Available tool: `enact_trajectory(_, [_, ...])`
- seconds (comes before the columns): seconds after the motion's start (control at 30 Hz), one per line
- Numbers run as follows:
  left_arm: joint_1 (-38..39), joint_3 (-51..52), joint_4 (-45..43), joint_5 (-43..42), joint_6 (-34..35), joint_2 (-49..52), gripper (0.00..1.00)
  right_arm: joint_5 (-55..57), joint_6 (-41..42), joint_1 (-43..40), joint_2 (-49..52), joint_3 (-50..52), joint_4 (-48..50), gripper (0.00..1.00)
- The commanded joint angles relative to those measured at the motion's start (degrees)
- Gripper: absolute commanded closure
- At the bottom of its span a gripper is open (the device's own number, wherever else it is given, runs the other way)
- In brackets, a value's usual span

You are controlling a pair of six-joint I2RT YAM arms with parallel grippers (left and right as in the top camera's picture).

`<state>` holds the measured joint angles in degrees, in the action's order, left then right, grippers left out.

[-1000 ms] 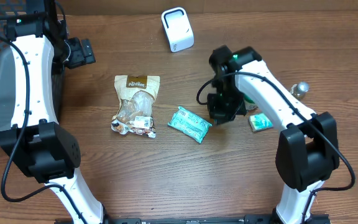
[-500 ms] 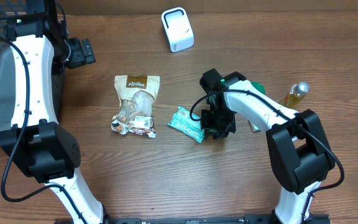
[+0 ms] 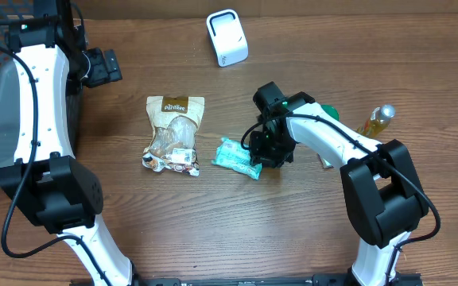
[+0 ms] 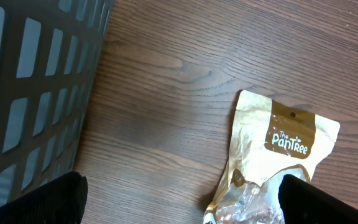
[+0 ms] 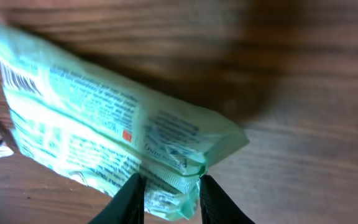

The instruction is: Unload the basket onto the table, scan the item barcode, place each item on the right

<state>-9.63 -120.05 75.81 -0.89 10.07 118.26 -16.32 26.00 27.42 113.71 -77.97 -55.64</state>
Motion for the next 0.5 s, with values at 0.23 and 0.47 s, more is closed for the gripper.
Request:
enact_trajectory(0.23, [0.00,-1.14,0.02,-0.22,-1.09,0.04,0.00,-1.79,-5.51,-1.84,-1.97,-9.09,-11.34,0.70])
enact_trajectory(0.47, [0.00,-1.14,0.02,-0.22,-1.09,0.04,0.00,-1.79,-4.76,-1.55,-1.88,-6.56,-13.81,0.53])
